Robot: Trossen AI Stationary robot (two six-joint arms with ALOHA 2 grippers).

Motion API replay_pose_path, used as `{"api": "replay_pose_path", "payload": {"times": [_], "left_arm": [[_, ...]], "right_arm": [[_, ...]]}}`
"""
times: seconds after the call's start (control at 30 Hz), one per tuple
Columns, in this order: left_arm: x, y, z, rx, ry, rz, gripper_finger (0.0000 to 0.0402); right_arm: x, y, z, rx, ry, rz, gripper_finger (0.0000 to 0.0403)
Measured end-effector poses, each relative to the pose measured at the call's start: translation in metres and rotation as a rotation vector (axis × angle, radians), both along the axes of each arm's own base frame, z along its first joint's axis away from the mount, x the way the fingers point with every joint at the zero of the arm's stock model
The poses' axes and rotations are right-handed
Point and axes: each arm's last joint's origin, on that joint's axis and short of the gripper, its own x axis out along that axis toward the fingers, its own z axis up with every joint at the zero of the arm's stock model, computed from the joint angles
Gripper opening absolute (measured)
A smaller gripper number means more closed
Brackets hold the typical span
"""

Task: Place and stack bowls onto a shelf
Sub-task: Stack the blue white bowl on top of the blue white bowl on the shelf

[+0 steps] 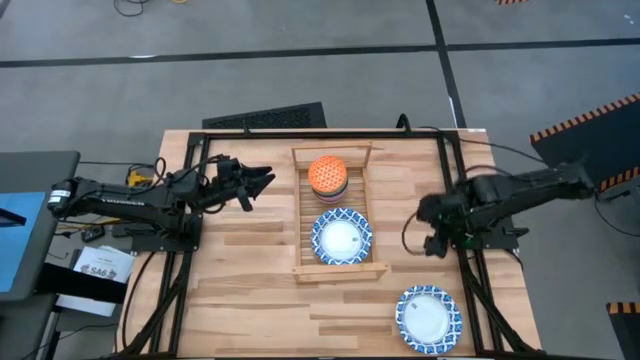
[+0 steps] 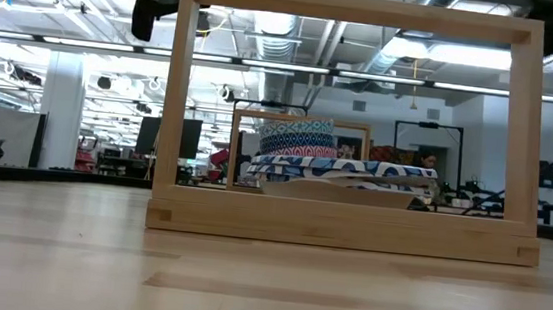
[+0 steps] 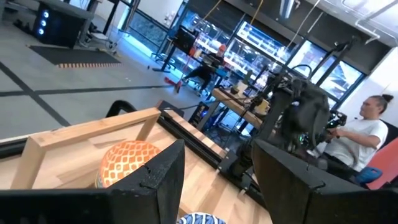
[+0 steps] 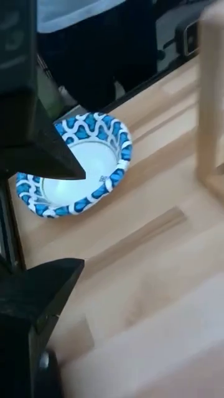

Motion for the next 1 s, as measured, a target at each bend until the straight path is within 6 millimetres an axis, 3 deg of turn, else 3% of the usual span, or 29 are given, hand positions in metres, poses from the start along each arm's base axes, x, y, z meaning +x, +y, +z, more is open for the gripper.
{"api": "replay_pose_path", "payload": {"times": [0.27, 0.73, 1.0], "left_arm": [[0.0, 0.0, 0.0, -0.012, -0.007, -0.002, 0.0171], [0.0, 0.0, -0.001, -0.01, 0.003, 0.0, 0.0171], [0.0, 0.0, -0.001, -0.02, 0.004, -0.001, 0.0171]], "right_arm": [[-0.002, 0.036, -0.051, 0.074, 0.099, 0.009, 0.0245], [0.004, 0.101, -0.085, 0.014, 0.167, 0.158, 0.0244], [0.009, 0.117, -0.117, -0.086, 0.273, 0.217, 0.0243]]}}
